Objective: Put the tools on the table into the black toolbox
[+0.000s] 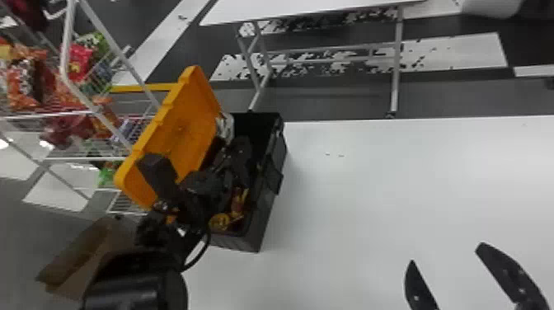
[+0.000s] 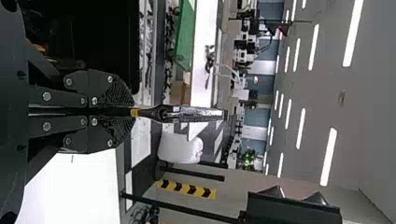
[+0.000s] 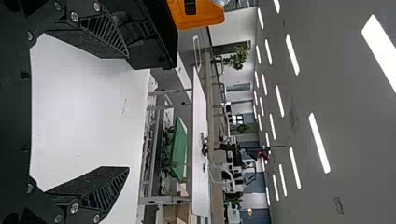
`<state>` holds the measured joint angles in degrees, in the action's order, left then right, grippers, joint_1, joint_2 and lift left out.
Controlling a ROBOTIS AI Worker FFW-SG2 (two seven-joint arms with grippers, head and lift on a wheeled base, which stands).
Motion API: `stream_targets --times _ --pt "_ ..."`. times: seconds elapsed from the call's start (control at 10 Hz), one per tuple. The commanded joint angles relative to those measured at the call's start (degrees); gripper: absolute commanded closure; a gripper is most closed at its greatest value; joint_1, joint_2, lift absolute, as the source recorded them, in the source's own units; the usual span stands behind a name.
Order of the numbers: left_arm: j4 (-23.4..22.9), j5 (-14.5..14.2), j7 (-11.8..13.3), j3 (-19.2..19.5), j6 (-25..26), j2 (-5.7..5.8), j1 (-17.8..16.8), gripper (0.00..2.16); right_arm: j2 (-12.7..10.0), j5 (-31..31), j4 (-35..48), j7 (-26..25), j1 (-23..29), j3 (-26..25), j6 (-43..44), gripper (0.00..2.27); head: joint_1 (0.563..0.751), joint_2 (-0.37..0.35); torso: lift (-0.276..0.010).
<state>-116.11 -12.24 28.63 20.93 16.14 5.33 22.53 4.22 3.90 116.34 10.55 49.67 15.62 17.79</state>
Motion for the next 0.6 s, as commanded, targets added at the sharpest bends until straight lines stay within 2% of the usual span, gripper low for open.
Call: stream_targets --times 0.0,0.1,0.2,0.3,0.5 --pt "3.0 3.1 -1.3 -1.2 -3.9 0.03 -0.8 2.13 0.0 -0.7 -0.1 0.1 0.2 -0.7 0.4 0.18 0.695 0.35 -0.075" --pt "5.1 3.9 -1.9 -1.3 -5.1 0.03 -1.5 1.95 -0.1 -1.0 -0.1 0.1 0.4 -1.0 0.9 0.18 0.695 0.35 -0.075" --pt "6.2 3.9 -3.8 -1.8 -5.6 -0.06 -1.9 0.8 -0.2 -1.2 -0.1 0.1 0.6 -1.3 1.2 0.18 0.695 0.35 -0.075" --pt "5.9 4.4 -6.7 -2.7 -5.8 0.03 -1.4 0.0 -0.3 -1.3 -0.4 0.0 0.7 -1.5 1.6 0.18 0.695 0.35 -0.075" --pt "4.7 3.9 -6.7 -2.6 -6.9 -0.06 0.7 0.03 -1.0 -2.9 -1.2 -0.1 1.0 -3.2 3.0 0.18 0.695 0.35 -0.075"
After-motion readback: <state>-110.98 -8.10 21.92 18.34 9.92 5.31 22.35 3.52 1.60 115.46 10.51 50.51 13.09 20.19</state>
